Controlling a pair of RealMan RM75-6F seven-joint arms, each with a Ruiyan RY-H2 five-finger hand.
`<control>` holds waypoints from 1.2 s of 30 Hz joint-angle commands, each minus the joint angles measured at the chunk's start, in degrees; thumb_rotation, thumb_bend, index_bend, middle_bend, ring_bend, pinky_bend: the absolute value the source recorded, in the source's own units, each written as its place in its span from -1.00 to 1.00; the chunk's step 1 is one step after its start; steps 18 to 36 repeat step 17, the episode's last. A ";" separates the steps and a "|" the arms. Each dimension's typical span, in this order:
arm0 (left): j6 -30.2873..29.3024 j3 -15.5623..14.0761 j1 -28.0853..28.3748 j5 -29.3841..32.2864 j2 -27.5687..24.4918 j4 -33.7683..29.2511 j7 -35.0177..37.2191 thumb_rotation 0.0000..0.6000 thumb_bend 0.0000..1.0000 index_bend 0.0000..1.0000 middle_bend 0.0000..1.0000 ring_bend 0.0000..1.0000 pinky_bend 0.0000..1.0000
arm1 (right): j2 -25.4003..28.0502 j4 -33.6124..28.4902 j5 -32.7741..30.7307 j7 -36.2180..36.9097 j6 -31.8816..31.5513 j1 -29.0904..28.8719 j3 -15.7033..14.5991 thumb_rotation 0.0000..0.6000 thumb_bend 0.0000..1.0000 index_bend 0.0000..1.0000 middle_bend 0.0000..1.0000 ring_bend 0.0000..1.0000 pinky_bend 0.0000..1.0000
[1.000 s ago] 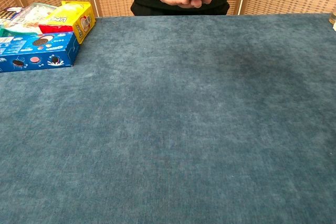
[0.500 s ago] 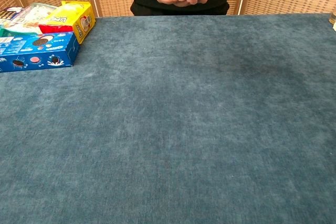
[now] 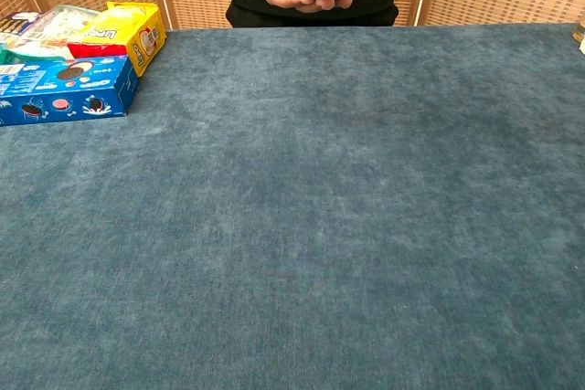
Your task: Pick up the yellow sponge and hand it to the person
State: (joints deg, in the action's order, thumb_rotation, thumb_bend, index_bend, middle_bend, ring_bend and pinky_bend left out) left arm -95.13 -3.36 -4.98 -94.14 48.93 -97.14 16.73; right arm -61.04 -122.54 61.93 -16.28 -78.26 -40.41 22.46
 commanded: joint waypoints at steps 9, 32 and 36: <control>-1.33 -0.29 -0.76 -0.81 0.51 -0.05 -1.10 1.00 -0.71 -1.00 -1.00 -1.00 -0.79 | -0.37 25.63 26.24 21.12 -12.89 21.74 -16.98 0.07 -1.00 -0.78 -0.85 -0.83 -0.48; -2.05 -0.51 -1.19 -1.44 0.82 0.07 -1.86 1.00 -0.71 -1.00 -1.00 -1.00 -0.79 | -2.68 30.46 26.75 21.32 -16.30 25.42 -17.11 0.07 -1.00 -0.78 -0.85 -0.85 -0.50; -2.05 -0.51 -1.19 -1.44 0.82 0.07 -1.86 1.00 -0.71 -1.00 -1.00 -1.00 -0.79 | -2.68 30.46 26.75 21.32 -16.30 25.42 -17.11 0.07 -1.00 -0.78 -0.85 -0.85 -0.50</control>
